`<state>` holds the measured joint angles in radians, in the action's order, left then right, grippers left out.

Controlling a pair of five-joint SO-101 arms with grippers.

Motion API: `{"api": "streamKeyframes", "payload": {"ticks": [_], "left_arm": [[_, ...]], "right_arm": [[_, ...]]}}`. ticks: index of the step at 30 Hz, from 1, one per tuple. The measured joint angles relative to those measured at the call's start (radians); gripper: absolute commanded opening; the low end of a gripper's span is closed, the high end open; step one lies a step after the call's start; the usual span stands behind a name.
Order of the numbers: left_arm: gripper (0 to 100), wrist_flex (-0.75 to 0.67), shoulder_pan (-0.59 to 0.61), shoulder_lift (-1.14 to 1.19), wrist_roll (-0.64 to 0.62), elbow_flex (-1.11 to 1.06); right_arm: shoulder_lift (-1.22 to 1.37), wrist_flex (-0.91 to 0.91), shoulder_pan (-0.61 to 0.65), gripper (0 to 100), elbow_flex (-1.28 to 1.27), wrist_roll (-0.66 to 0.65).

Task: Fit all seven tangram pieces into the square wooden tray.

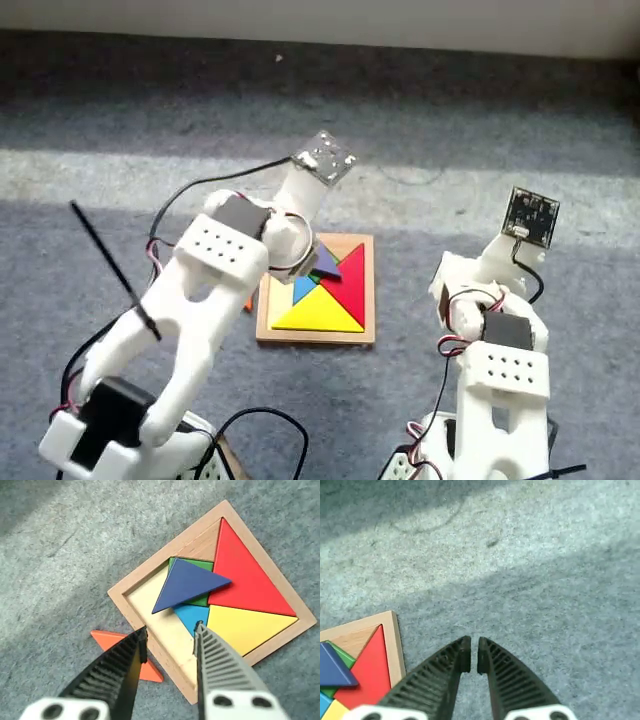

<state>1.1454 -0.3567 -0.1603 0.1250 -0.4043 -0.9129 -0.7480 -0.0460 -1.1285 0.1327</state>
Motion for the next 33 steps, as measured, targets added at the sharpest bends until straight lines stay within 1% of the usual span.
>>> {"api": "streamKeyframes", "payload": {"ticks": [5, 7, 11, 16, 19, 22, 26, 33], "left_arm": [[17, -0.002, -0.003, 0.15, -0.005, 0.104], [17, -0.003, -0.011, 0.192, -0.046, 0.137], [17, -0.061, -0.029, 0.275, -0.12, 0.153], [17, -0.129, -0.028, 0.39, -0.137, 0.176], [17, -0.133, -0.028, 0.427, -0.144, 0.224], [17, -0.101, -0.025, 0.434, -0.206, 0.25], [17, -0.071, 0.026, 0.44, -0.253, 0.256], [17, -0.037, 0.123, 0.445, -0.267, 0.258]], "right_arm": [[0.0, 0.002, 0.0, 3.6, 0.0, 0.0], [0.0, 0.002, 0.0, 3.6, 0.0, 0.0], [0.0, 0.002, 0.0, 3.6, 0.0, 0.0], [0.0, 0.002, 0.0, 3.6, 0.0, 0.0], [0.0, 0.002, 0.0, 3.6, 0.0, 0.0], [0.0, 0.002, 0.014, 3.6, 0.0, 0.0], [0.0, 0.002, 0.018, 3.6, 0.0, 0.0], [0.0, 0.002, 0.02, 3.6, 0.0, 0.0]]}}
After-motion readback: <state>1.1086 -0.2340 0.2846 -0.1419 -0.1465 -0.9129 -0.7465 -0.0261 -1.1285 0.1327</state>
